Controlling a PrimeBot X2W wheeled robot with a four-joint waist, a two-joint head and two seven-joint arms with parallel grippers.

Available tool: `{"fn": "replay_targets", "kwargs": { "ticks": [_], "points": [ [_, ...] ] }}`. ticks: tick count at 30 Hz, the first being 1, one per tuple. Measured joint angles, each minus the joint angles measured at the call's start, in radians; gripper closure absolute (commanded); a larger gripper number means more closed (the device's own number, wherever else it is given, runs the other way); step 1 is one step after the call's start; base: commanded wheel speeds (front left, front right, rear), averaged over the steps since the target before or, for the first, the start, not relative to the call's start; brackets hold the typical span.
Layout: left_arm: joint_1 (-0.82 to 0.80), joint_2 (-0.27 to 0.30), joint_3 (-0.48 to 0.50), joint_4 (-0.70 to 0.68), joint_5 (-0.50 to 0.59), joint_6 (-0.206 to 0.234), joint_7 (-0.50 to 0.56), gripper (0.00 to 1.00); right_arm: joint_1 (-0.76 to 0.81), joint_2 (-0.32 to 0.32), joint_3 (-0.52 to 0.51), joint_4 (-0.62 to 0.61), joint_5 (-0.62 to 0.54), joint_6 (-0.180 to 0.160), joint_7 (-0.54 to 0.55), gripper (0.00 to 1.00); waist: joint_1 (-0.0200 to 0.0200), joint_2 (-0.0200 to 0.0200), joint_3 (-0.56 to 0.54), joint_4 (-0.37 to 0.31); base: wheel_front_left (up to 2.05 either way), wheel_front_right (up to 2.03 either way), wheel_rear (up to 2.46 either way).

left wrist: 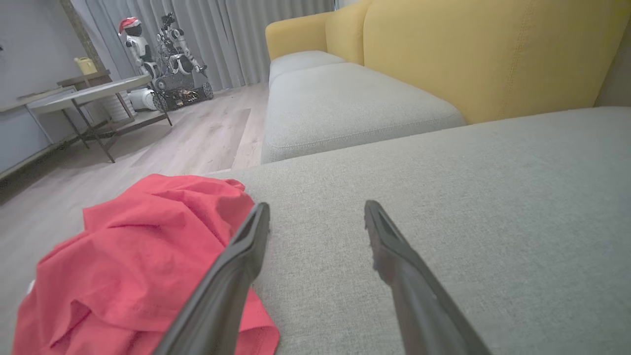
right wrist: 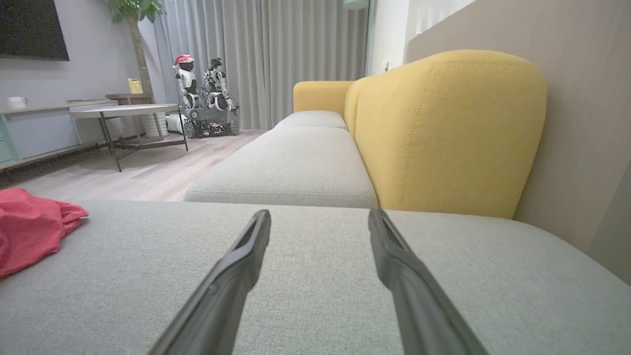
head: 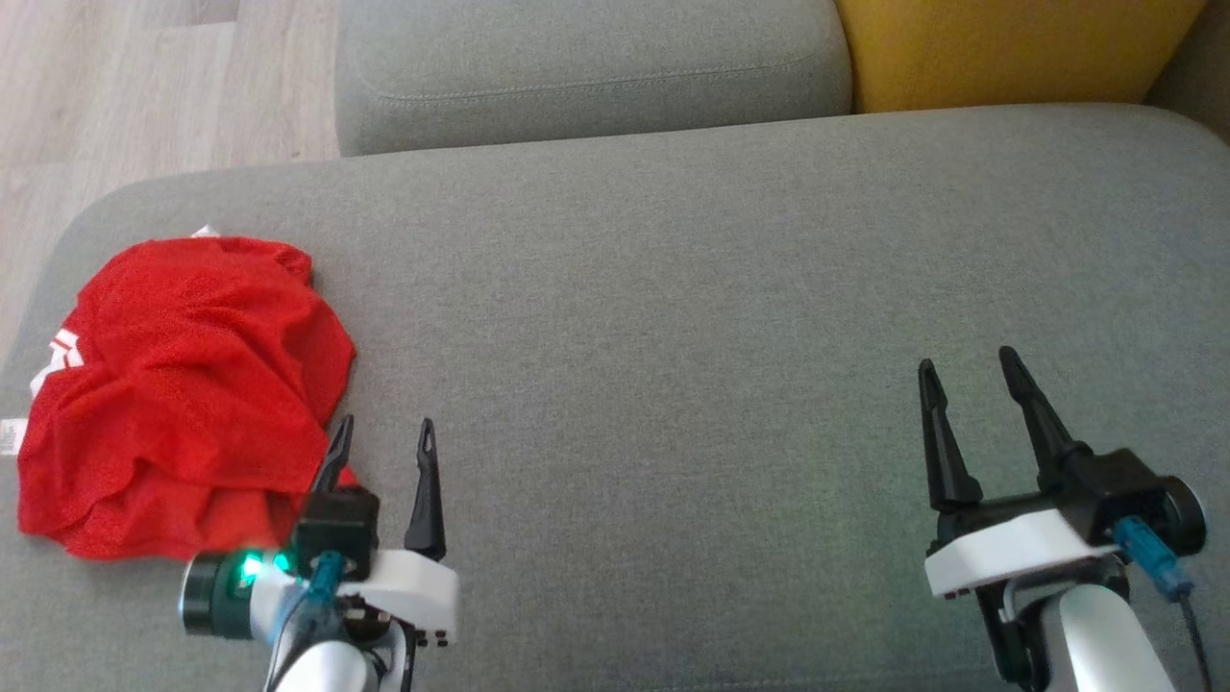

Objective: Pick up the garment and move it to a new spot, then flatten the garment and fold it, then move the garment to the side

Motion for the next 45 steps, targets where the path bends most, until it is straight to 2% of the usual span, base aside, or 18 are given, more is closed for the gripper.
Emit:
{"fn": "replay_targets", "kwargs": {
  "ticks": [5,9,12,13,16,21,26,31,37,45],
  "points": [
    [-0.016,0.004,-0.023,-0.013,0.023,0.054,-0.016,0.0,0.0,0.0,0.005,0.0,0.001,0.0,-0.013,0.0,0.0,0.0,-0.003,0.004,0.0,0.0,0.0],
    [-0.012,-0.007,-0.001,-0.044,-0.02,0.054,-0.027,0.0,0.0,0.0,0.004,0.017,0.071,0.0,-0.023,0.0,0.0,0.0,-0.005,0.008,0.0,0.0,0.0],
    [-0.003,-0.037,0.051,-0.061,-0.069,0.012,-0.036,0.0,0.0,0.0,0.004,0.047,0.122,0.0,-0.031,0.0,0.0,0.0,-0.006,0.011,0.0,0.0,0.0],
    [-0.003,-0.037,0.051,-0.061,-0.069,0.012,-0.036,0.0,0.0,0.0,0.004,0.047,0.122,0.0,-0.031,0.0,0.0,0.0,-0.006,0.011,0.0,0.0,0.0],
    [0.031,-0.083,0.123,-0.069,-0.103,-0.058,-0.046,0.0,0.0,0.0,0.005,0.072,0.164,0.0,-0.031,0.0,0.0,0.0,-0.006,0.012,0.0,0.0,0.0],
    [0.074,-0.134,0.2,-0.047,-0.064,-0.175,-0.06,0.0,0.0,0.0,0.022,0.105,0.201,0.0,-0.041,0.0,0.0,0.0,-0.008,0.008,0.0,0.0,0.0],
    [0.082,-0.175,0.263,0.018,-0.049,-0.262,-0.062,0.0,-0.001,-0.001,0.035,0.123,0.211,0.0,-0.049,0.0,0.0,0.0,-0.009,0.002,0.0,0.0,0.0],
    [0.086,-0.189,0.304,0.049,-0.035,-0.304,-0.062,0.0,-0.002,-0.001,0.035,0.133,0.211,0.0,-0.05,0.0,0.0,0.0,-0.011,-0.001,0.0,0.0,0.0],
    [0.086,-0.194,0.328,0.054,-0.012,-0.322,-0.062,0.0,-0.003,-0.001,0.035,0.139,0.211,0.0,-0.058,0.0,0.0,0.0,-0.013,0.001,0.0,0.0,0.0],
    [0.086,-0.195,0.325,0.041,-0.013,-0.307,-0.062,0.0,-0.003,-0.001,0.047,0.137,0.211,0.0,-0.059,0.0,0.0,0.0,-0.017,0.048,0.0,0.0,0.0]
  ]
}}
